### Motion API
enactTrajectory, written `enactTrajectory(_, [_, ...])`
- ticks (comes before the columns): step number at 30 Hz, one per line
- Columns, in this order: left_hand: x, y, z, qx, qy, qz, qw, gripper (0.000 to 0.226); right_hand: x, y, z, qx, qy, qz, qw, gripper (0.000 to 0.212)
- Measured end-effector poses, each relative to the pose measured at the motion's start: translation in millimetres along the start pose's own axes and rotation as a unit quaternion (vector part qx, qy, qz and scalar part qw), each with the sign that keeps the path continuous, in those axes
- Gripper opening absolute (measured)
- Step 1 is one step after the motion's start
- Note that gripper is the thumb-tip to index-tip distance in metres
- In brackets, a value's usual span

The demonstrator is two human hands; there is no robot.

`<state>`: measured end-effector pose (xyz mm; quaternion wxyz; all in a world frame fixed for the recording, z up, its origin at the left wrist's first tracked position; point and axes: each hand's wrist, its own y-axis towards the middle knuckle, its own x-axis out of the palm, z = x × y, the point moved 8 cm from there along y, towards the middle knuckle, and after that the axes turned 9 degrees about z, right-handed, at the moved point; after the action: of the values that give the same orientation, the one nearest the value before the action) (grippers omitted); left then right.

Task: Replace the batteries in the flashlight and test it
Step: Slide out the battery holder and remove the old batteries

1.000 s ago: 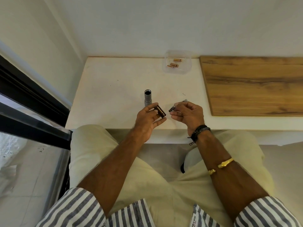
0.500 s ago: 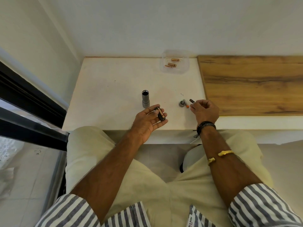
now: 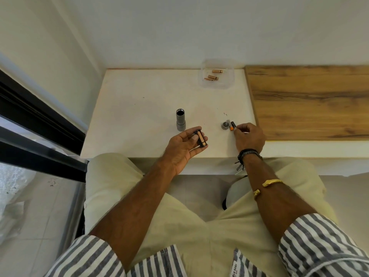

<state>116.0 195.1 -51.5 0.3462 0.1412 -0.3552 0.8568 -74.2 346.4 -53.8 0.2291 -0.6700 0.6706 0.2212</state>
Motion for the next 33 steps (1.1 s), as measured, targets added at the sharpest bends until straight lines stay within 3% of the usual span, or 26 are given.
enactTrajectory(8, [-3, 0, 2, 0.002, 0.018, 0.015, 1.0, 0.03, -9, -5, -14, -0.038, 0.022, 0.006, 0.999, 0.013])
enactTrajectory(11, [-5, 0, 3, 0.008, 0.031, 0.023, 0.999, 0.026, -2, -21, -41, -0.107, 0.066, -0.096, 0.987, 0.009])
enactTrajectory(14, [-9, 3, 3, 0.011, 0.06, 0.042, 0.997, 0.028, 5, -53, -69, -0.206, 0.073, -0.221, 0.95, 0.014])
enactTrajectory(19, [-14, 2, 2, 0.016, 0.097, 0.063, 0.993, 0.026, 11, -86, -86, -0.315, 0.024, -0.28, 0.906, 0.02])
enactTrajectory(33, [-18, 2, 1, 0.004, 0.134, 0.083, 0.987, 0.016, 10, -106, -103, -0.447, -0.016, -0.28, 0.849, 0.02])
